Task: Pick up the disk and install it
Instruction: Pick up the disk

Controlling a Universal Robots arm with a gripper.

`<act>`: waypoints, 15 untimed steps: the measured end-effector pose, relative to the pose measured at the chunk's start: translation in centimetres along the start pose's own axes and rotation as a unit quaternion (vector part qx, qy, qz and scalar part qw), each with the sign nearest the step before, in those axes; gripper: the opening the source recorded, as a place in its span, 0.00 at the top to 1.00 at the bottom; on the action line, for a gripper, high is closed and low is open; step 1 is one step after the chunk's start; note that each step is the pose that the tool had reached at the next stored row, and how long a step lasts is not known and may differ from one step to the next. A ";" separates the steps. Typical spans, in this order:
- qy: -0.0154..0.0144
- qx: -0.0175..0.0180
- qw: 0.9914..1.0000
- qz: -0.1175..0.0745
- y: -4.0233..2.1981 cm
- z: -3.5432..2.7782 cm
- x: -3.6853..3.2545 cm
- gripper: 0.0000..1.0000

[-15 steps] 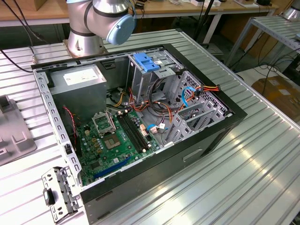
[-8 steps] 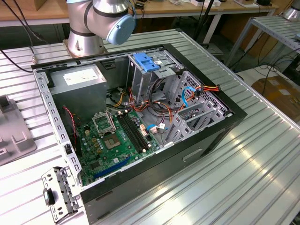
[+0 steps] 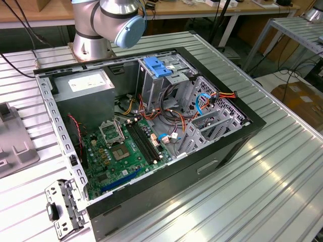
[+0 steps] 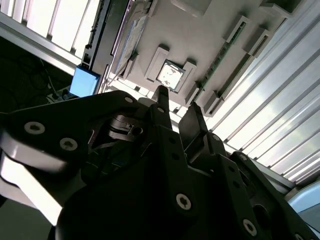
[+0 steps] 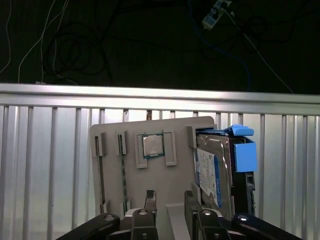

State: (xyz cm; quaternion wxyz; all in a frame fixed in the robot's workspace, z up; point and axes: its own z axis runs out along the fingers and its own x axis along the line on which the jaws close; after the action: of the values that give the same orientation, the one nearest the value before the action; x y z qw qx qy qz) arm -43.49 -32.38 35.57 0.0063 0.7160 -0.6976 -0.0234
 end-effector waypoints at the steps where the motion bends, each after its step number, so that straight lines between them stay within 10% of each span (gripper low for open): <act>1: 0.000 0.000 1.000 0.000 -0.01 0.00 -0.07 0.64; 15: -0.001 0.000 1.000 0.000 -0.04 0.20 -2.90 0.64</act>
State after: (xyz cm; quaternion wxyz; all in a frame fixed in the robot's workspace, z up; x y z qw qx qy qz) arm -43.53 -29.47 35.45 0.0058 0.7160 -0.6976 -0.0238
